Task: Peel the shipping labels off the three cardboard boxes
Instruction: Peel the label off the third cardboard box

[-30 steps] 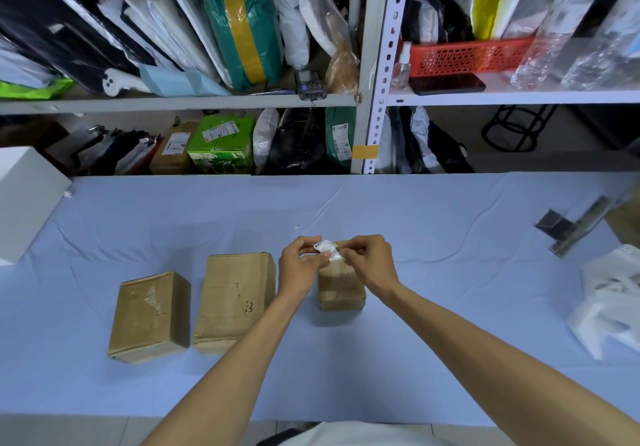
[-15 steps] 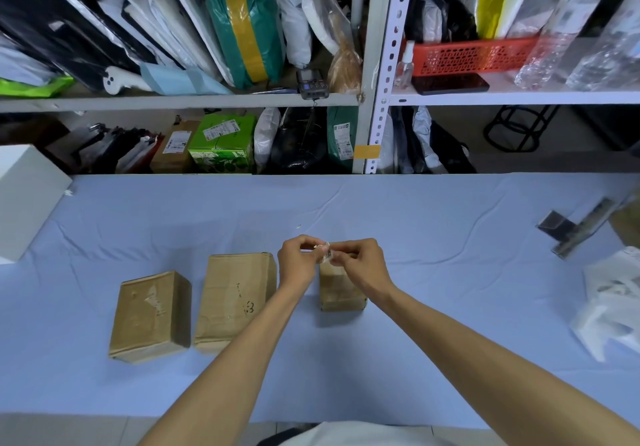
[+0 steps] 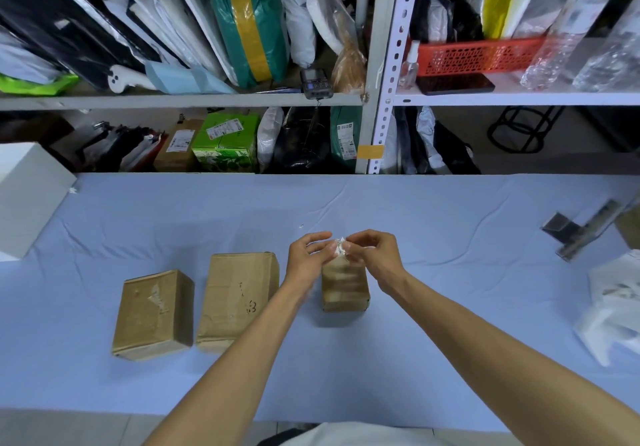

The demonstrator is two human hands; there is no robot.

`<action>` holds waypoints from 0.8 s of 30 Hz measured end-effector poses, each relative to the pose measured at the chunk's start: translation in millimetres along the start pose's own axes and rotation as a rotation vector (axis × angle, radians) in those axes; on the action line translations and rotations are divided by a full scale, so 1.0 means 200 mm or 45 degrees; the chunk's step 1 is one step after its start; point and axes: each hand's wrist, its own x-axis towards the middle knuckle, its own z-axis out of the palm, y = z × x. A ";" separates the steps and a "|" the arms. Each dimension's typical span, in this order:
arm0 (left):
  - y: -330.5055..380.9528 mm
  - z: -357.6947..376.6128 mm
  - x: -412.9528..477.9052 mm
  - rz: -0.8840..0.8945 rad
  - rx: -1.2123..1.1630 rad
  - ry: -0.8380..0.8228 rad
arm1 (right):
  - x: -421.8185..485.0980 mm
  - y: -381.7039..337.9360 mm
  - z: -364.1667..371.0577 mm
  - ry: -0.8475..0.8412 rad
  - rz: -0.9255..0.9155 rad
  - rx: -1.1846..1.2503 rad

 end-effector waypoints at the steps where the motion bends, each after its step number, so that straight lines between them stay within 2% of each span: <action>1: 0.00 0.00 0.00 0.003 0.000 -0.001 | 0.00 0.00 -0.01 -0.025 0.020 0.002; 4: 0.00 -0.02 -0.01 0.057 0.085 0.025 | -0.02 -0.01 -0.01 -0.123 0.083 0.104; 7: -0.01 -0.02 -0.01 0.095 0.188 0.042 | -0.02 -0.03 0.01 -0.093 0.062 0.142; 15: 0.04 0.02 -0.06 0.120 0.000 -0.037 | 0.01 -0.10 0.04 0.035 -0.007 0.193; 20: -0.01 0.00 -0.08 0.131 0.112 -0.001 | -0.01 -0.06 0.05 0.015 -0.037 0.036; 24: 0.00 -0.03 -0.10 0.184 0.205 0.007 | -0.03 -0.04 0.04 -0.110 -0.055 -0.020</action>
